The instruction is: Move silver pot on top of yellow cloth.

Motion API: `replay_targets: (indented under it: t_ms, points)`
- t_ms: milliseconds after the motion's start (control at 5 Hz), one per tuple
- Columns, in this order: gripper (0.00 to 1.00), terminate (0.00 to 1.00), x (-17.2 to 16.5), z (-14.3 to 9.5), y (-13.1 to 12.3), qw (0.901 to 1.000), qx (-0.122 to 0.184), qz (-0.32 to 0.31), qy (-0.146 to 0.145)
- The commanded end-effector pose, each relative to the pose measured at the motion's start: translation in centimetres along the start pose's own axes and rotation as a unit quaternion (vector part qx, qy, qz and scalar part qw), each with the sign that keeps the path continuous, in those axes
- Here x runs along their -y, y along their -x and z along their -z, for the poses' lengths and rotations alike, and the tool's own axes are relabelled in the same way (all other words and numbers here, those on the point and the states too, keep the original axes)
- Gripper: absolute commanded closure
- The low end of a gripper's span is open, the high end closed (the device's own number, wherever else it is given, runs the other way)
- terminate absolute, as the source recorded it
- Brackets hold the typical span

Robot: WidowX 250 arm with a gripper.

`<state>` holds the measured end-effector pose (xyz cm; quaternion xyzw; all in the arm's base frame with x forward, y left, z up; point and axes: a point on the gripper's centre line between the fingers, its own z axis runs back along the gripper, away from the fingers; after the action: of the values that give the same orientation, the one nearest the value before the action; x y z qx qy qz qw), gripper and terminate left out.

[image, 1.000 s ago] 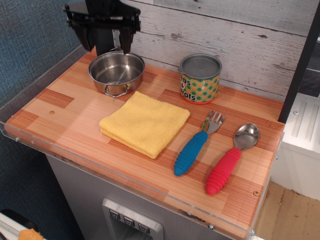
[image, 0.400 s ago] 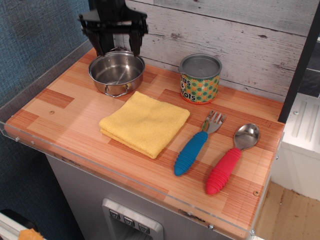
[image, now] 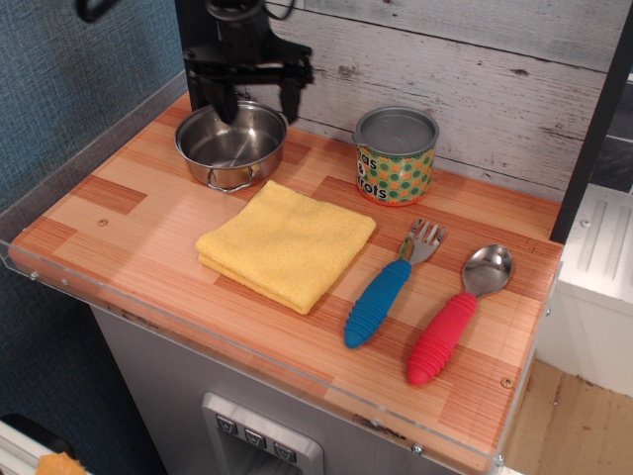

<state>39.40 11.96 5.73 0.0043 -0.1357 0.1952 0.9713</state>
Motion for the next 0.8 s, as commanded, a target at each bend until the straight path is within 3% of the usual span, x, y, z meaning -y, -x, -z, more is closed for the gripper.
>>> replay_targets:
  t_ms: [0,600]
  points:
    - [0.00,0.00,1.7,0.0,-0.9,0.9999,0.008,0.013,0.000]
    - [0.00,0.00,1.4,1.9,0.0,0.9992,-0.027,0.016,-0.024]
